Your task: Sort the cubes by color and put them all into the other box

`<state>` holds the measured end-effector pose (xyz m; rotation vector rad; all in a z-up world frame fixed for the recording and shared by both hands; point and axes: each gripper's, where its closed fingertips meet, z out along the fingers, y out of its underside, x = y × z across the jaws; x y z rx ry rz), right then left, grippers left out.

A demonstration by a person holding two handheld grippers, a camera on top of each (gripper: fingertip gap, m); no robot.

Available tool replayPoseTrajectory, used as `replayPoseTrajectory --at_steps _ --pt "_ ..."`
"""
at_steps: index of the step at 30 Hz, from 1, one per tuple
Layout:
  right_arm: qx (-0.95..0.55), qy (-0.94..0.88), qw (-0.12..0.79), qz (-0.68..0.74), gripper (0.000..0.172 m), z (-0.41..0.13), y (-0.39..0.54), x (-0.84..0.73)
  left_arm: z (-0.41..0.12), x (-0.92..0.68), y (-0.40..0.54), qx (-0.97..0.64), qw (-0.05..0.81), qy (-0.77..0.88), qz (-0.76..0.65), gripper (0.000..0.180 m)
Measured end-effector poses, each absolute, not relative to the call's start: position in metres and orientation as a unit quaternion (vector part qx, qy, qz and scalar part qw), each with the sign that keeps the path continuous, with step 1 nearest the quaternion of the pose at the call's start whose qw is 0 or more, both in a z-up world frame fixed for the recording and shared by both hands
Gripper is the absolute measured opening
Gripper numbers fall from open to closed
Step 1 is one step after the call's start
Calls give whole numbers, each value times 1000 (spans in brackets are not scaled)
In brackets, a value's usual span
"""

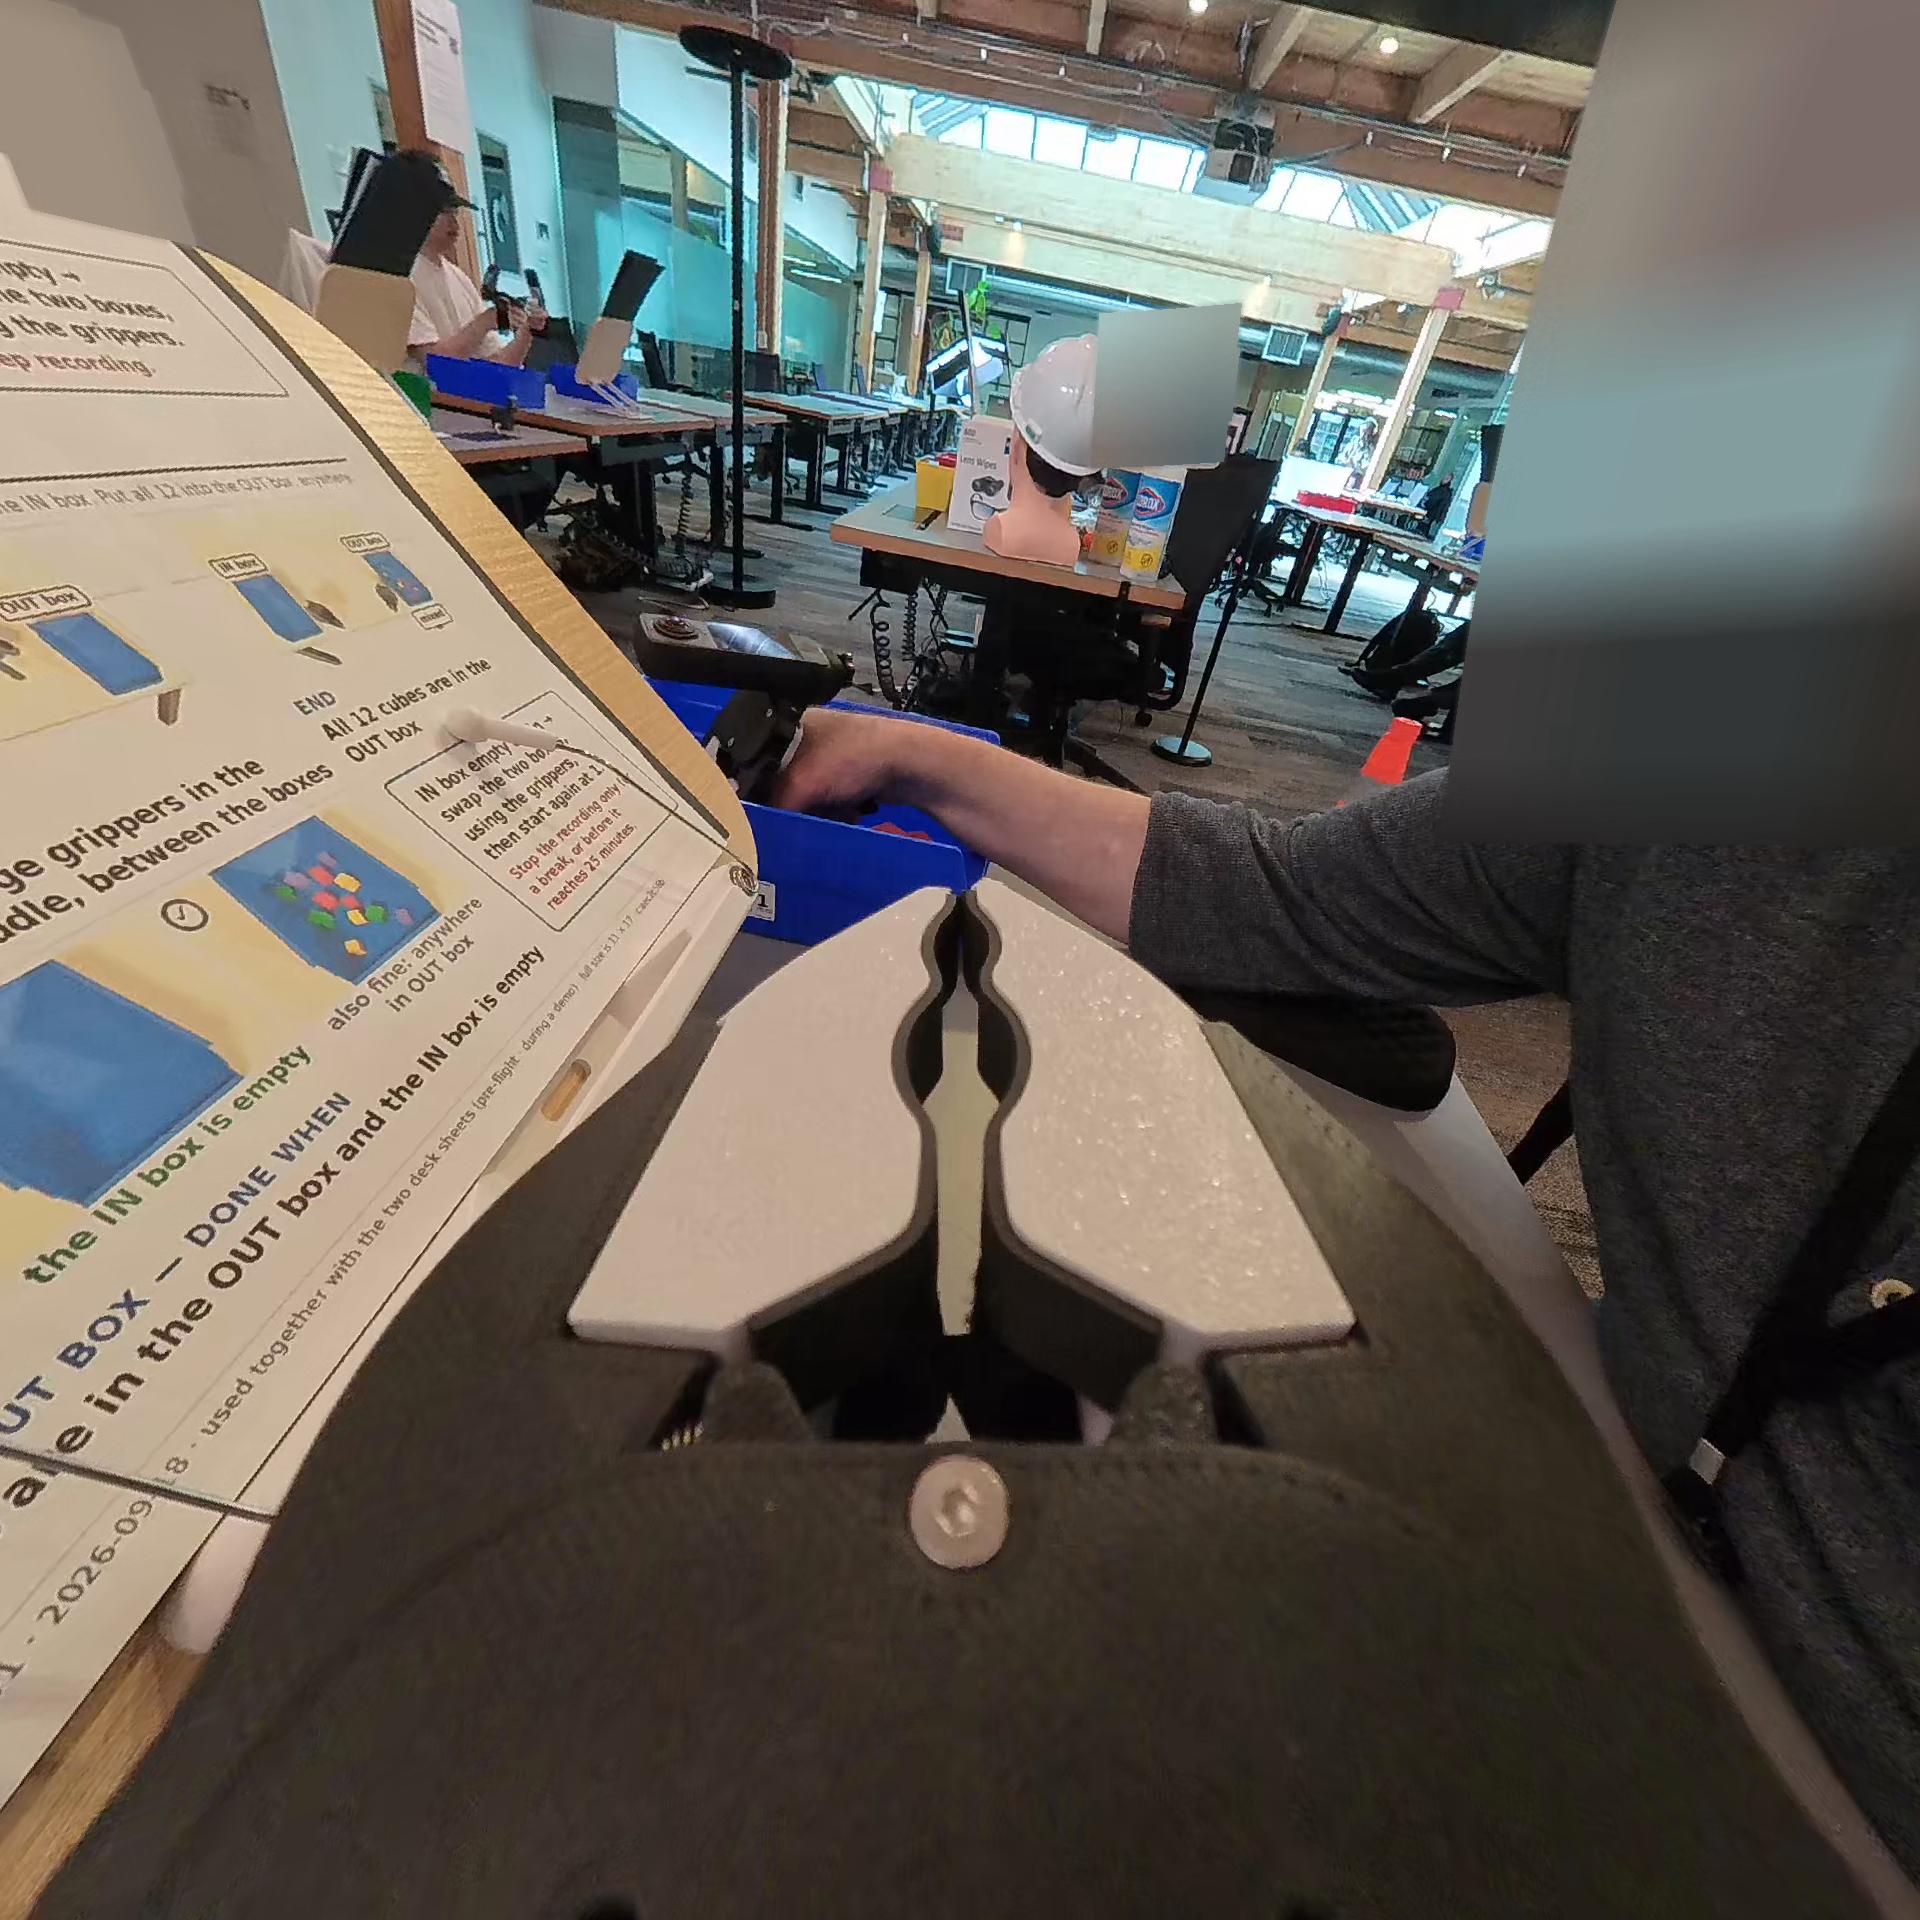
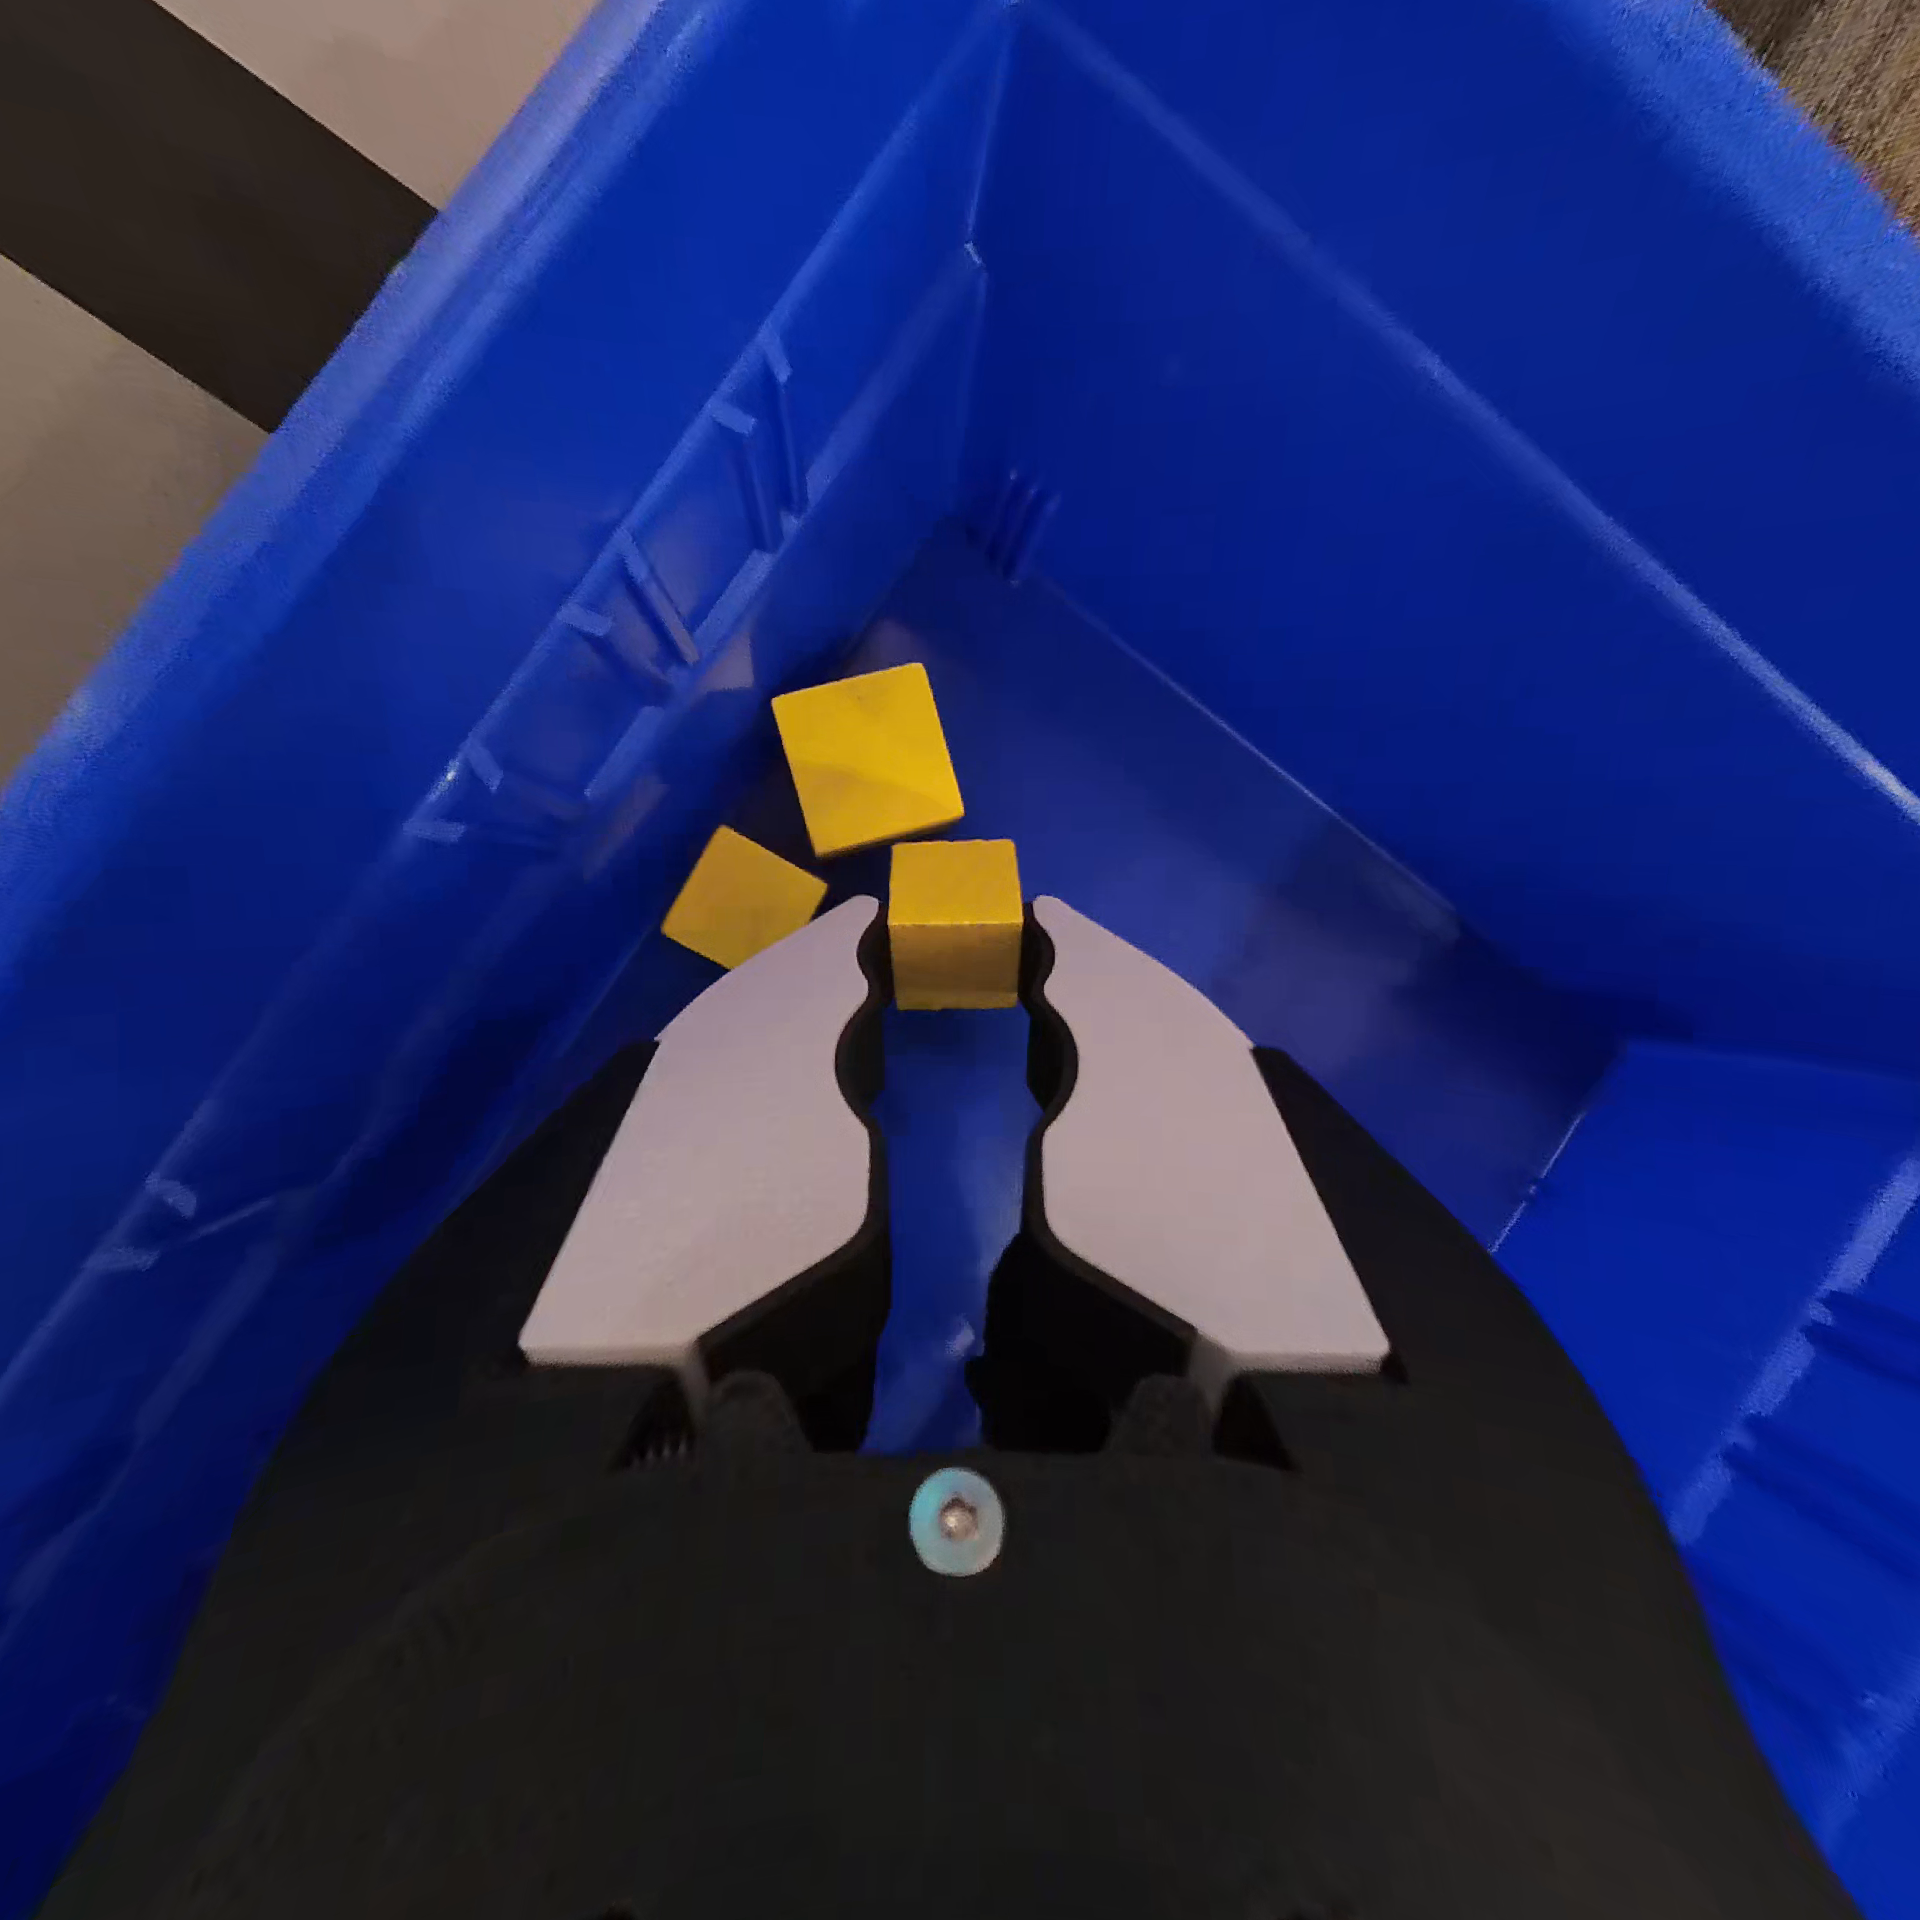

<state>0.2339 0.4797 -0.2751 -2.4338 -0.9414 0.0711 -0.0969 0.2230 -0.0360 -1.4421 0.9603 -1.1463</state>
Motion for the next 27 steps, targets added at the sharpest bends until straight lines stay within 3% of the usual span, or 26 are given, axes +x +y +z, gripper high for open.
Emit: replayPoseTrajectory --at_steps 8,27 --pt "-895 -346 281 25 31 -261 481 234 -37 -98 224 -603 510 403 -462 0" --pt "-800 -348 488 -11 26 -98 444 212 10 -175 239 -604 623 356 -346 2"
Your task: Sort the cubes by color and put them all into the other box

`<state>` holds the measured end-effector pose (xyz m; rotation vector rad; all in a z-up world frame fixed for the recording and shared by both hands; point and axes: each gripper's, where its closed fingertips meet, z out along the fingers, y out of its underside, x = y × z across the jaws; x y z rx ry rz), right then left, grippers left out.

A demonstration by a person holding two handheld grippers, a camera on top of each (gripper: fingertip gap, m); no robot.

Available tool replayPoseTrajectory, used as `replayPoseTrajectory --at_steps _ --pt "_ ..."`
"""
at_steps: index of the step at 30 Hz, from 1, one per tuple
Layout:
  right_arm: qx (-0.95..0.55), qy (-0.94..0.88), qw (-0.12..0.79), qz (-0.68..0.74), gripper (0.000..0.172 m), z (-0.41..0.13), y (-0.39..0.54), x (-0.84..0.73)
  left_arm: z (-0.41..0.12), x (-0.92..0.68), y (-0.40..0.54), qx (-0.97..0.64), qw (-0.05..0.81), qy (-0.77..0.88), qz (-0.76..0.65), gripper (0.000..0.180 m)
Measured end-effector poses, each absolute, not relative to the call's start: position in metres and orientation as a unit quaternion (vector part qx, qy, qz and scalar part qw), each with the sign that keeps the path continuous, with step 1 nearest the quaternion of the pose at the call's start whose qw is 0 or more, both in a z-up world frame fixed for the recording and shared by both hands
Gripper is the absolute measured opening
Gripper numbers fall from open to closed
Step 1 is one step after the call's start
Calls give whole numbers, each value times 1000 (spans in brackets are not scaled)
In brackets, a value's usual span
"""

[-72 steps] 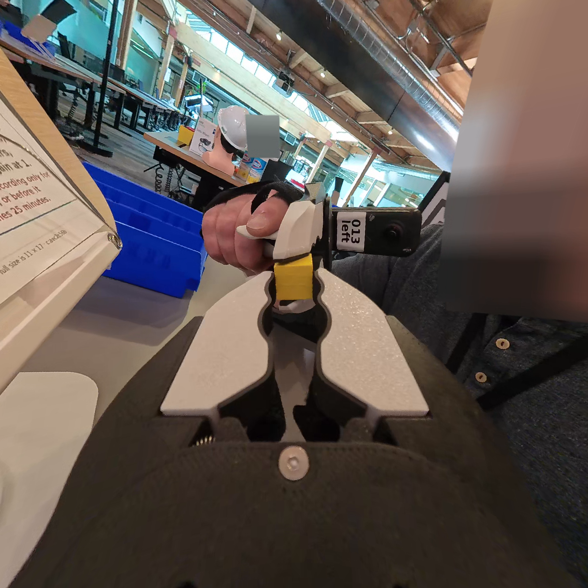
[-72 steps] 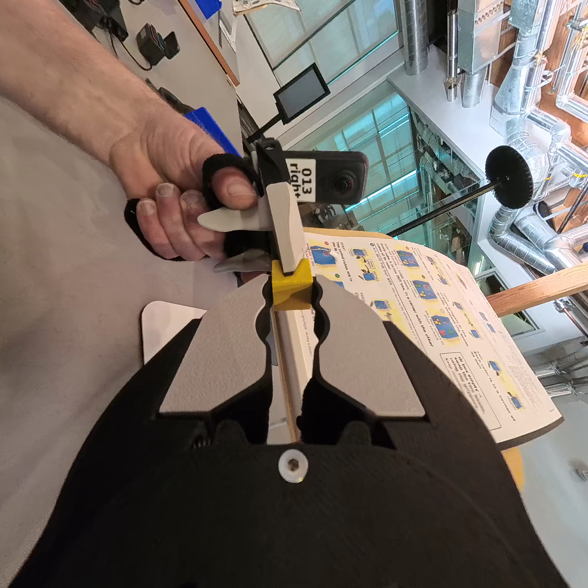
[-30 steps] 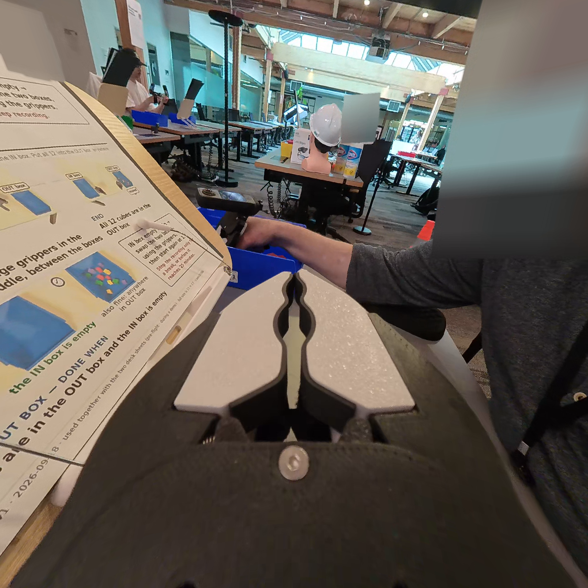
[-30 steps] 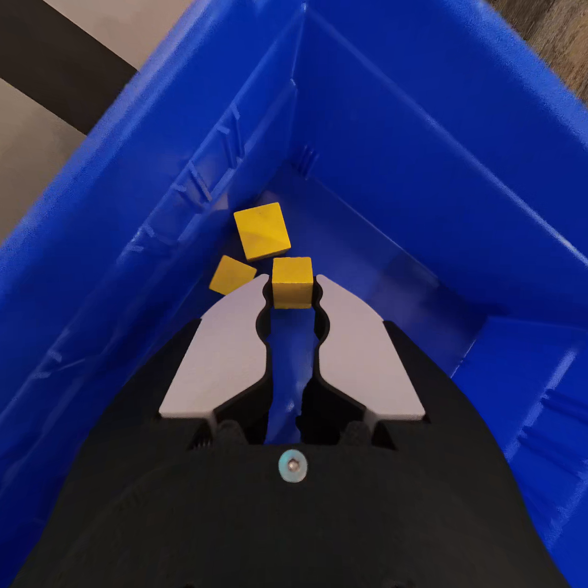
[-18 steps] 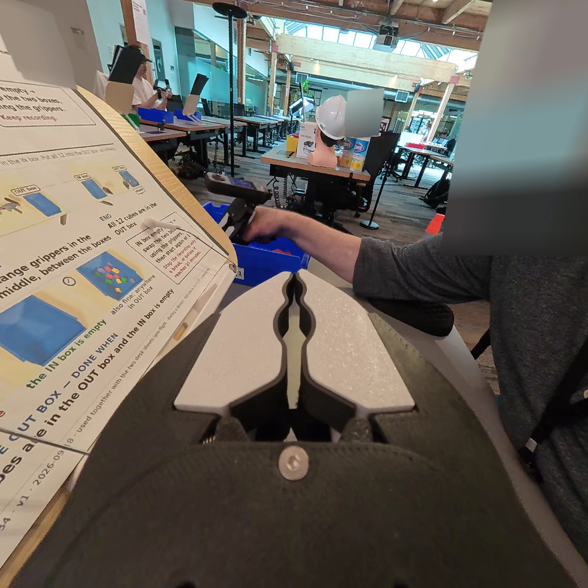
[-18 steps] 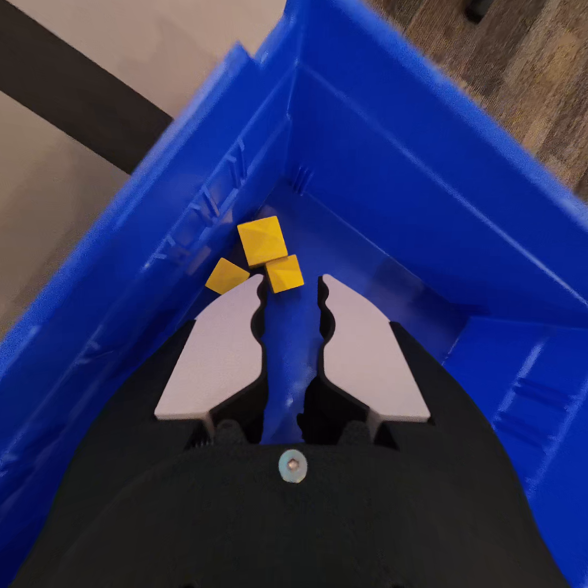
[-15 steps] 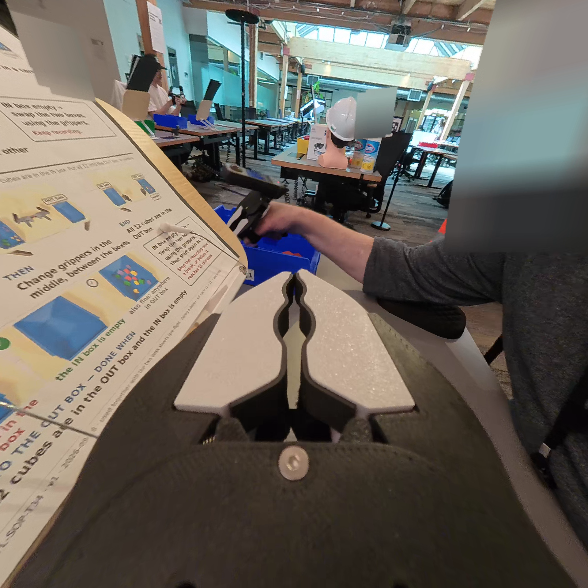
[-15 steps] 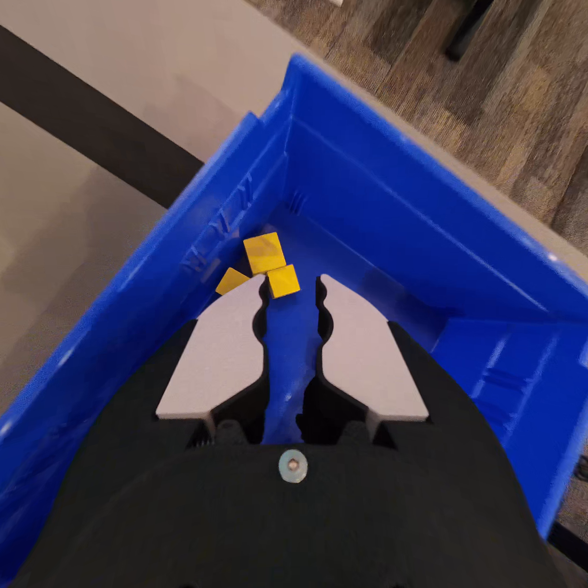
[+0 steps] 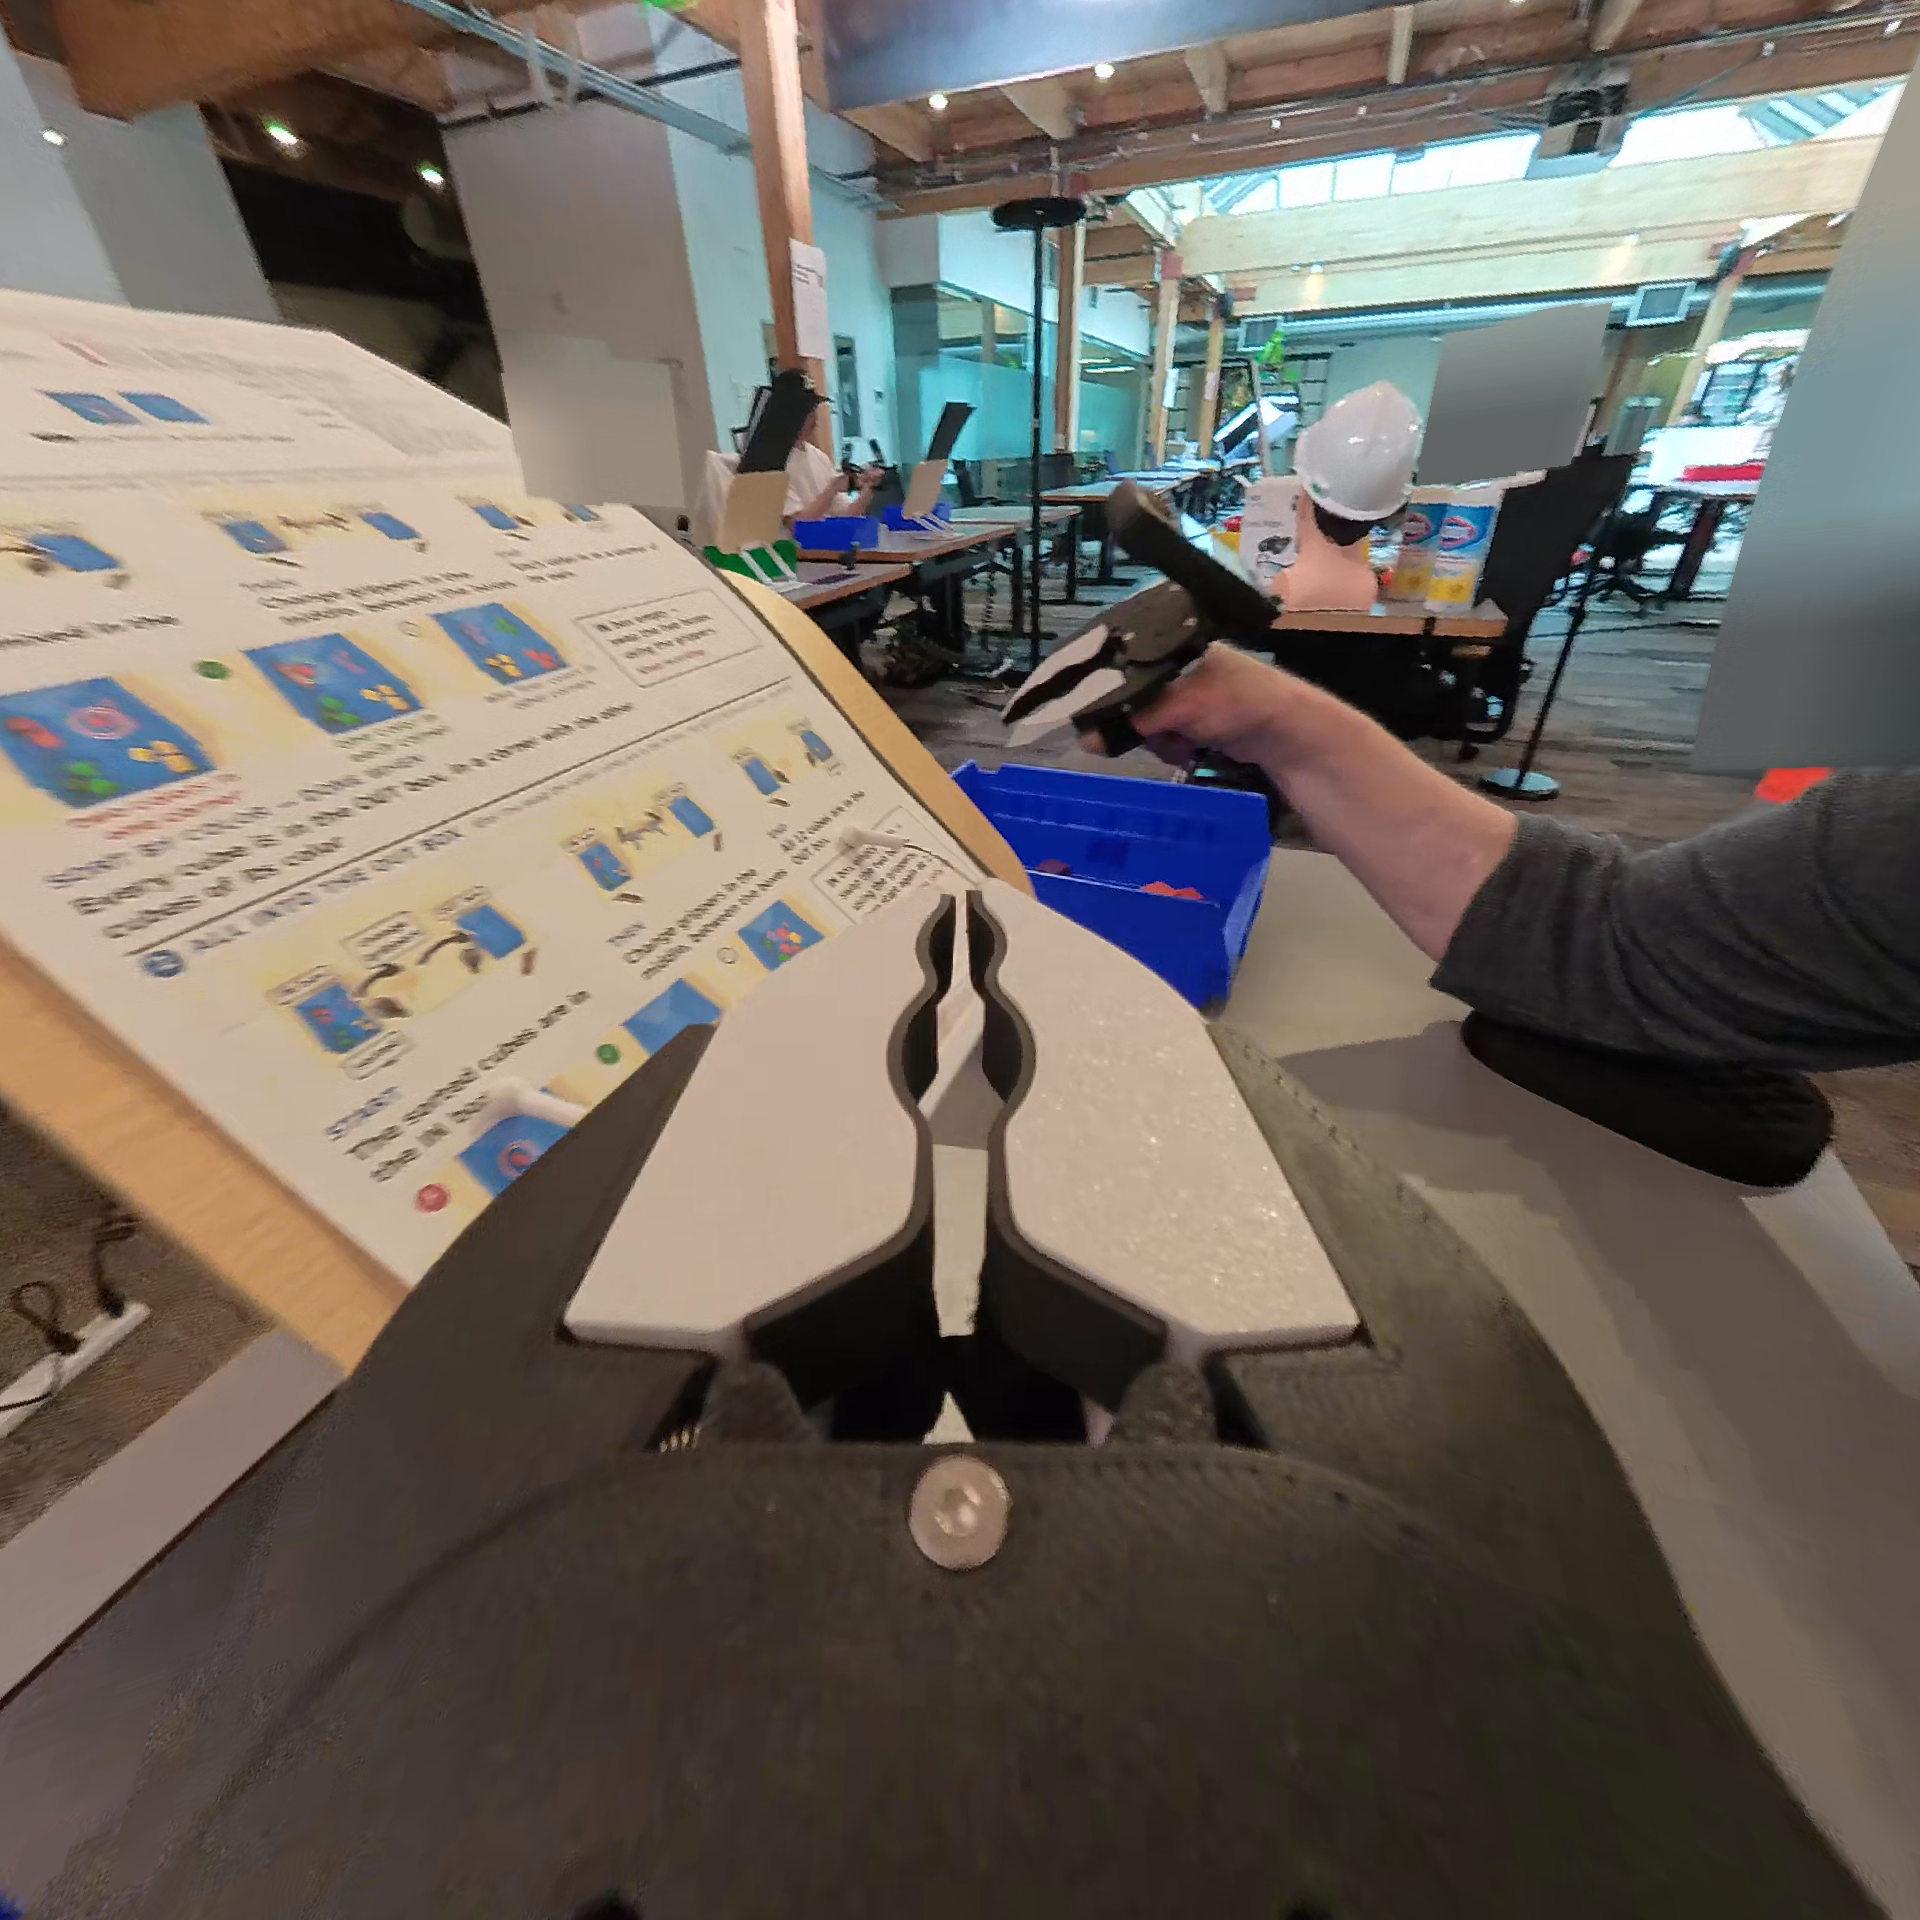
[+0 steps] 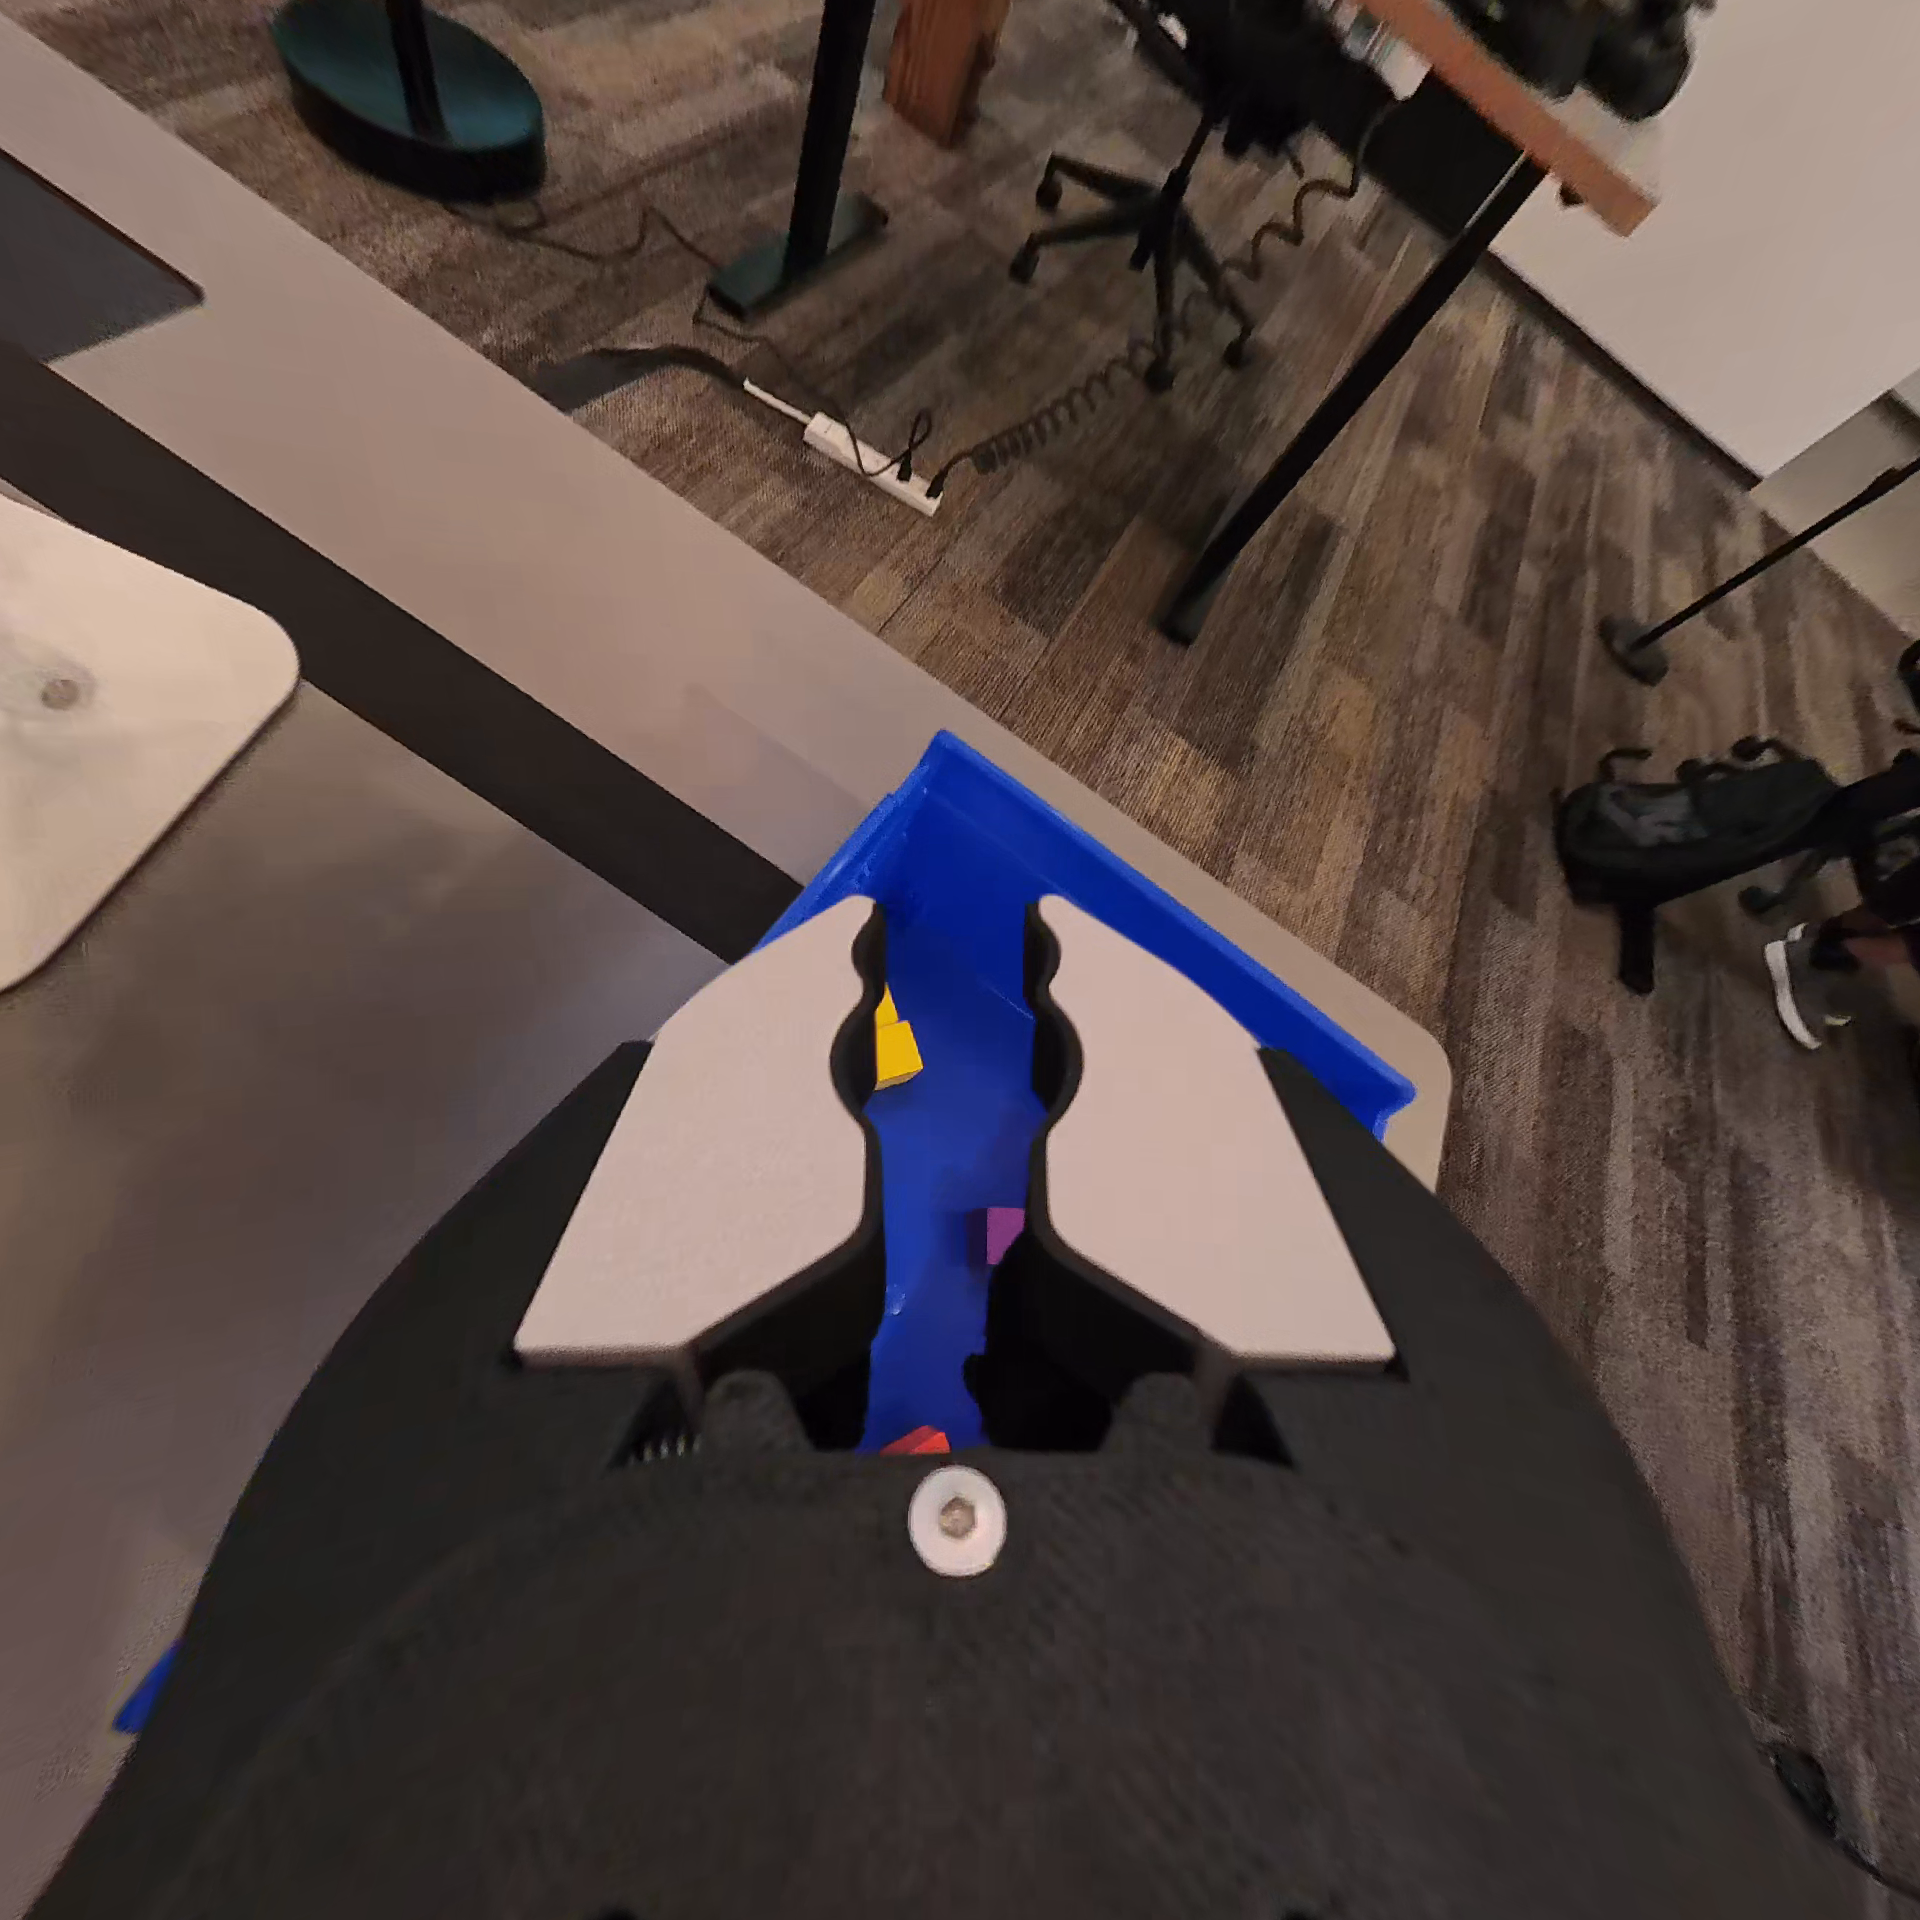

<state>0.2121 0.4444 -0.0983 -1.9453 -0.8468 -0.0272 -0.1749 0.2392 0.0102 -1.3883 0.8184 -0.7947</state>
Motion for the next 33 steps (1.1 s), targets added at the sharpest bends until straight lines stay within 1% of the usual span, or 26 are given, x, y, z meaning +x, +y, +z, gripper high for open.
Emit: replayPoseTrajectory --at_steps 3,6,11,16,25,28,30,33 --pt "-789 -347 506 -11 26 -85 434 209 12 -198 246 -617 643 337 -304 2" --pt "-778 -352 520 -13 26 -76 424 205 19 -216 244 -614 655 314 -307 3" --pt "-777 -345 526 3 26 -72 410 201 24 -229 240 -619 672 301 -275 3" --pt "-781 -340 523 27 26 -79 396 200 23 -230 238 -621 671 299 -272 3" --pt "-764 -331 550 60 26 -63 370 184 16 -242 239 -637 673 265 -266 4" --pt "-763 -324 557 52 30 -63 369 185 17 -250 238 -637 680 248 -265 6" --pt "-759 -320 565 52 32 -60 371 186 16 -259 241 -646 685 239 -238 9" --pt "-759 -312 571 27 41 -56 373 195 5 -285 251 -680 682 239 -121 15"
